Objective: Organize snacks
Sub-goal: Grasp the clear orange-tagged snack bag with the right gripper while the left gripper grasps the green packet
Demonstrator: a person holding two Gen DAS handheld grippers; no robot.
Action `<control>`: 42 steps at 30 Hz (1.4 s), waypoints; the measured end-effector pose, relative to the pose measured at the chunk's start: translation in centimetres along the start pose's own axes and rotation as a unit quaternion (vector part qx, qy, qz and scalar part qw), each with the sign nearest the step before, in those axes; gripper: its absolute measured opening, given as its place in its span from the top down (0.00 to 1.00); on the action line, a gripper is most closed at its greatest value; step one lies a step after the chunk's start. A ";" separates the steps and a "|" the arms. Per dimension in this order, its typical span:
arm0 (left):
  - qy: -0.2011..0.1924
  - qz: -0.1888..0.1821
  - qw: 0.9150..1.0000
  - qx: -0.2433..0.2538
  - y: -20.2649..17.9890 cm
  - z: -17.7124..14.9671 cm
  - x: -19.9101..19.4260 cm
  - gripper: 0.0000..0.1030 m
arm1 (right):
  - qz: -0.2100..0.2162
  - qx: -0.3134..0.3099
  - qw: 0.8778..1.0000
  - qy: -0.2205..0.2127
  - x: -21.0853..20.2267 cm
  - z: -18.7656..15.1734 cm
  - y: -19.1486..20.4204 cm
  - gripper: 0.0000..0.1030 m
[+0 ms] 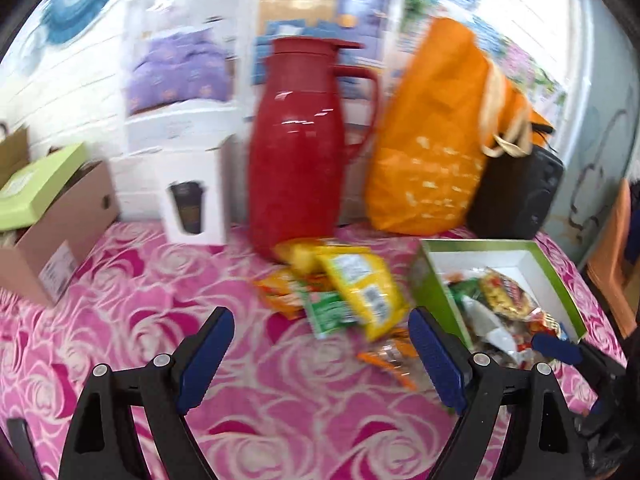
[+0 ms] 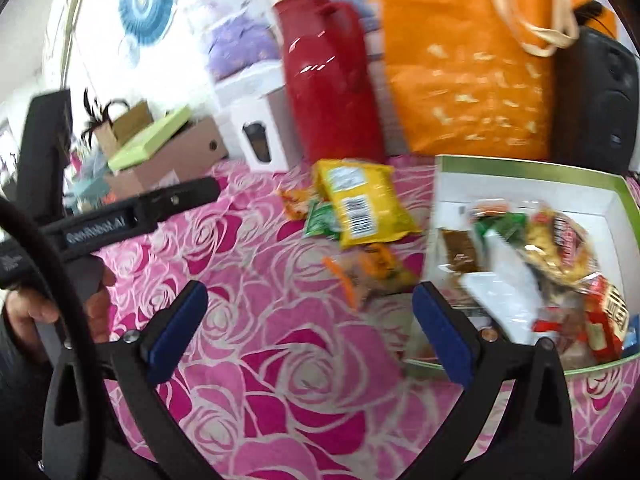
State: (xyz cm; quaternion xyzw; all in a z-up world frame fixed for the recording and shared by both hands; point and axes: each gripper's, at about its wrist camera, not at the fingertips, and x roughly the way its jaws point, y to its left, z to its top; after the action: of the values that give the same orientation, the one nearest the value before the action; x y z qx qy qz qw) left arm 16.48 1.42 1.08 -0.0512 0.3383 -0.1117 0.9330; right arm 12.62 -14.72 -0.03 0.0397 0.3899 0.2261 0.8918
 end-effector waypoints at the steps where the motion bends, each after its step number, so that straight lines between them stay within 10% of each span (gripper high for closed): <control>1: 0.002 0.001 1.000 -0.016 1.3 -0.3 -0.1 0.12 | -0.008 -0.009 1.000 0.012 1.3 0.0 0.8 0.01; 6: 0.008 -0.002 0.999 -0.042 4.7 -1.7 -0.6 0.12 | -0.089 -0.054 0.993 0.056 5.9 0.3 1.5 0.25; 14: 0.007 -0.005 1.000 -0.019 6.8 -2.7 -0.9 0.12 | -0.213 -0.163 0.958 0.098 11.0 0.1 1.9 0.30; 17: 0.014 -0.015 1.000 -0.020 7.2 -2.7 -0.5 0.12 | -0.265 -0.207 0.936 0.105 12.1 -0.5 1.8 0.61; 27: 0.060 -0.076 0.995 -0.029 5.5 -2.2 4.0 0.20 | -0.086 -0.072 0.990 0.080 4.2 -1.3 -0.1 0.62; 42: 0.137 -0.120 0.979 -0.096 1.6 -1.4 14.8 0.40 | -0.058 -0.030 0.994 0.084 -0.1 -4.7 -1.6 0.62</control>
State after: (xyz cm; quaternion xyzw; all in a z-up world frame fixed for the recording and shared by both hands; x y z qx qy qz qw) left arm 26.92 -0.64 -9.48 -0.1648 0.4636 -0.1960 0.8482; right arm 9.80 -16.69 -3.56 -0.0290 0.4580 0.1880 0.8683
